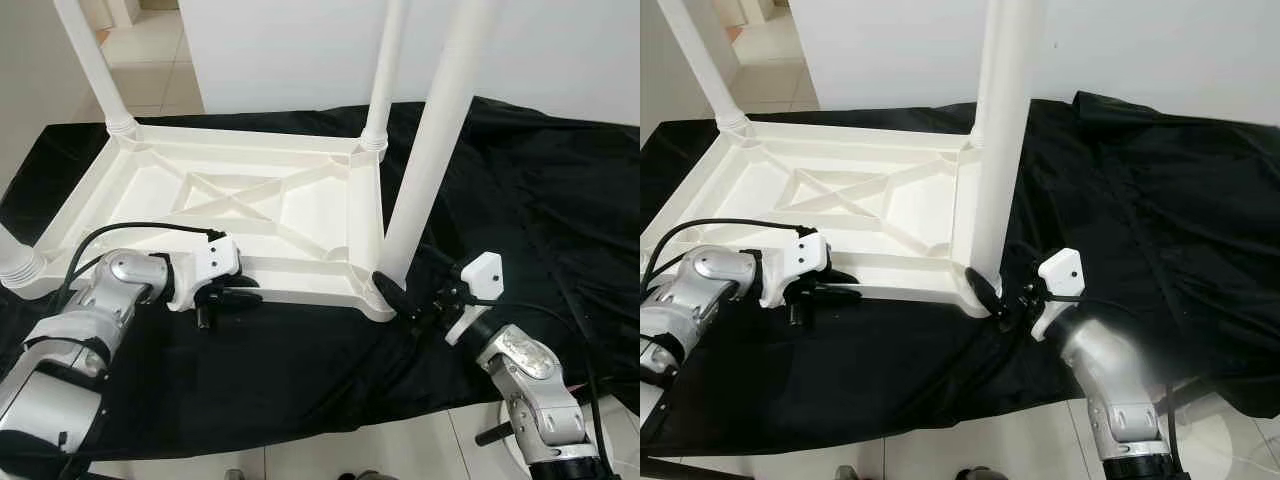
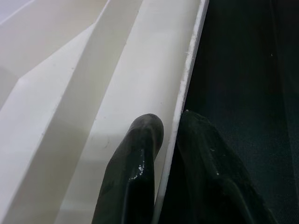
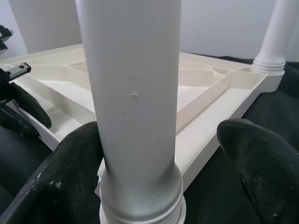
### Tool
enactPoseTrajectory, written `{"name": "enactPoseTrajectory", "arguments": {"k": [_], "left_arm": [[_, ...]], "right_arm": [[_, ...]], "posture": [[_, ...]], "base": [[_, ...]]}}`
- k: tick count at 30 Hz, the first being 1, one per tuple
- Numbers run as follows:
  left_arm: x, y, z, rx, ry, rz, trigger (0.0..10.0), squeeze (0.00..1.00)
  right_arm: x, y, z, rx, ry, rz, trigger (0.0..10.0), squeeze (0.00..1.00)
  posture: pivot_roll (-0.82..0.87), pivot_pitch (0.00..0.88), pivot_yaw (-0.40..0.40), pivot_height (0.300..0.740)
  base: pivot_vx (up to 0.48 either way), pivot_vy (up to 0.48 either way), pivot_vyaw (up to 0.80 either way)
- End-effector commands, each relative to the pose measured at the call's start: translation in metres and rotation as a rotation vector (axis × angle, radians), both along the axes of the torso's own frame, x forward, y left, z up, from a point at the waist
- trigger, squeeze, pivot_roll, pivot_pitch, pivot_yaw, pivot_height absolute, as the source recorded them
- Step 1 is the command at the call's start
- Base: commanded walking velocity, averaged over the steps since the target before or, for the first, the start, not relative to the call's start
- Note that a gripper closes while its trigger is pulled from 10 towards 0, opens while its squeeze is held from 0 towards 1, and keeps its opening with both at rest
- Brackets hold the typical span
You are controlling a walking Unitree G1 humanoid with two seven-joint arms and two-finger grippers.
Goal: Building children table
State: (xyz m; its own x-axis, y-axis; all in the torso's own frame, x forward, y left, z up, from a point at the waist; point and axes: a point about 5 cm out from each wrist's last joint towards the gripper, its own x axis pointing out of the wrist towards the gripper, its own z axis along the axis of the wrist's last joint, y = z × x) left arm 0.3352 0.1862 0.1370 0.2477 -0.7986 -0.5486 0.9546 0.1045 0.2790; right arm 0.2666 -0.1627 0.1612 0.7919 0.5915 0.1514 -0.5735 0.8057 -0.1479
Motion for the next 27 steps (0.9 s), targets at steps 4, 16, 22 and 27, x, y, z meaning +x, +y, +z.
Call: {"name": "enactPoseTrajectory", "arguments": {"k": [4,16,22,27], "left_arm": [[-0.018,0.023,-0.023,0.097,0.024,0.037,10.0,0.00],[-0.021,0.000,0.010,-0.304,-0.050,0.155,10.0,1.00],[-0.030,-0.012,0.026,-0.474,-0.030,0.178,10.0,0.00],[-0.043,-0.012,0.026,-0.513,-0.030,0.208,10.0,0.00]], "right_arm": [[0.012,0.001,-0.005,0.000,0.068,-0.036,10.0,0.00],[0.005,0.017,-0.004,-0.004,0.065,0.130,10.0,0.00],[0.002,0.016,0.000,0.007,0.057,0.153,10.0,0.00],[0.004,0.016,0.006,0.024,0.034,0.165,10.0,0.00]], "posture": [[-0.06,0.106,0.030,0.740],[-0.06,0.115,0.018,0.740],[-0.06,0.121,0.016,0.740],[-0.06,0.127,0.016,0.740]], "base": [[0.000,0.000,0.00],[0.000,0.000,0.00],[0.000,0.000,0.00],[0.000,0.000,0.00]]}}
